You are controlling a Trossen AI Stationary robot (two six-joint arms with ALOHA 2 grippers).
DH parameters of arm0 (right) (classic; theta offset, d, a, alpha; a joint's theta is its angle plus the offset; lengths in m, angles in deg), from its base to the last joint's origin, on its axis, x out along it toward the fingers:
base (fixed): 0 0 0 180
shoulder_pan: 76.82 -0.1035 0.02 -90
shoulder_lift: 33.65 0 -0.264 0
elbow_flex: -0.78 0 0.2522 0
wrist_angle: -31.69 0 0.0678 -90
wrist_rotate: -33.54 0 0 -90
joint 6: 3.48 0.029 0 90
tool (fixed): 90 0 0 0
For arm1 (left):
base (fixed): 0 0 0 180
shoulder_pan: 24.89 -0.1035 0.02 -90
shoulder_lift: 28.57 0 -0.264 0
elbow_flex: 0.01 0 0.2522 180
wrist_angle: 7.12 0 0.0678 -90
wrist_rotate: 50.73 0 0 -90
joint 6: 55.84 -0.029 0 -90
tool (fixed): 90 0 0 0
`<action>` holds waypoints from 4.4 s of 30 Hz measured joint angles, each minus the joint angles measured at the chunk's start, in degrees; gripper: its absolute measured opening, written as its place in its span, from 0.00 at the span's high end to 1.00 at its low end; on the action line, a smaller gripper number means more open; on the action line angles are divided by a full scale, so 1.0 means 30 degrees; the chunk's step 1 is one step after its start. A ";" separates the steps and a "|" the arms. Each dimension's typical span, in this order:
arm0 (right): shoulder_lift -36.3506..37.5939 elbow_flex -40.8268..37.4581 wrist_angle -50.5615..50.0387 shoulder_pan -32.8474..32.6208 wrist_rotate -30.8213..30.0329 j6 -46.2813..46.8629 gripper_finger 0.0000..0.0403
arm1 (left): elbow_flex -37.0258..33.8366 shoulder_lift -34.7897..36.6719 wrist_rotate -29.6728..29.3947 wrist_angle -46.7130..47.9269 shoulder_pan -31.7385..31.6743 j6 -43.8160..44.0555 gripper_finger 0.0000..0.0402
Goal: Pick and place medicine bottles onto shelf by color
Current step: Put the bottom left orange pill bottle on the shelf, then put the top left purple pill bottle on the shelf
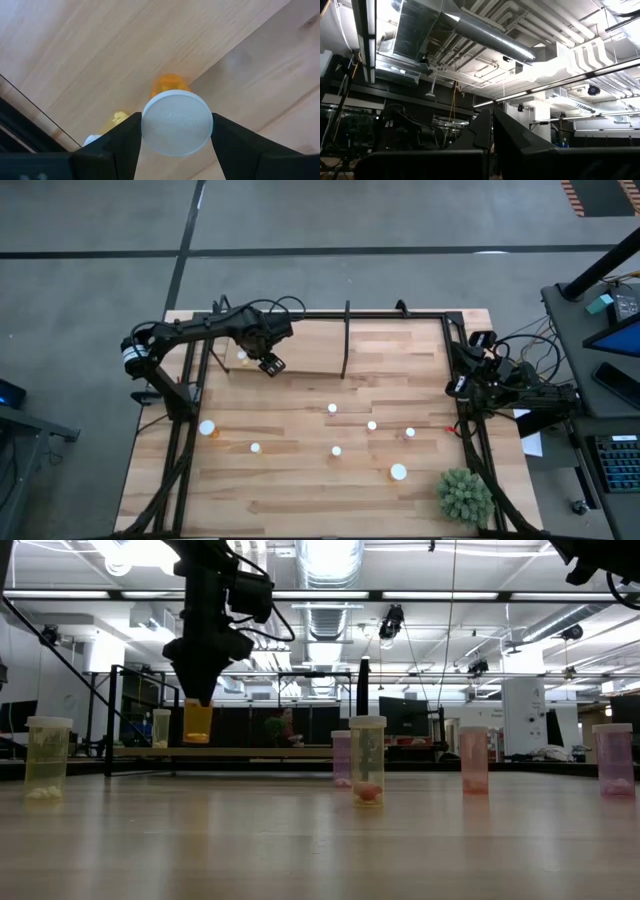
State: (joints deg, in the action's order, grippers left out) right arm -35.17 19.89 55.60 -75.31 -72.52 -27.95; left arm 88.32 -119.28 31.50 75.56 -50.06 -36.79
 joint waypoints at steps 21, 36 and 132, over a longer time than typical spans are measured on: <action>0.0000 0.0006 0.0109 -0.0006 -0.0006 0.0146 0.98 | -0.0022 -0.0036 -0.0443 -0.0485 -0.0867 -0.0466 0.50; 0.0000 0.0006 0.0117 0.0001 0.0001 0.0131 0.98 | -0.0180 -0.0036 -0.0443 -0.0917 -0.0867 -0.0464 0.50; -2.8010 2.4684 -2.4979 -0.3794 0.2326 0.7541 0.98 | -1.6697 1.7101 -0.7153 -3.5323 1.5179 -1.4463 0.33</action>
State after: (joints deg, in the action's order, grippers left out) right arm -119.20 93.94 -19.34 -86.69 -65.54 -5.33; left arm 38.22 -67.98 10.04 -30.41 -4.52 -80.18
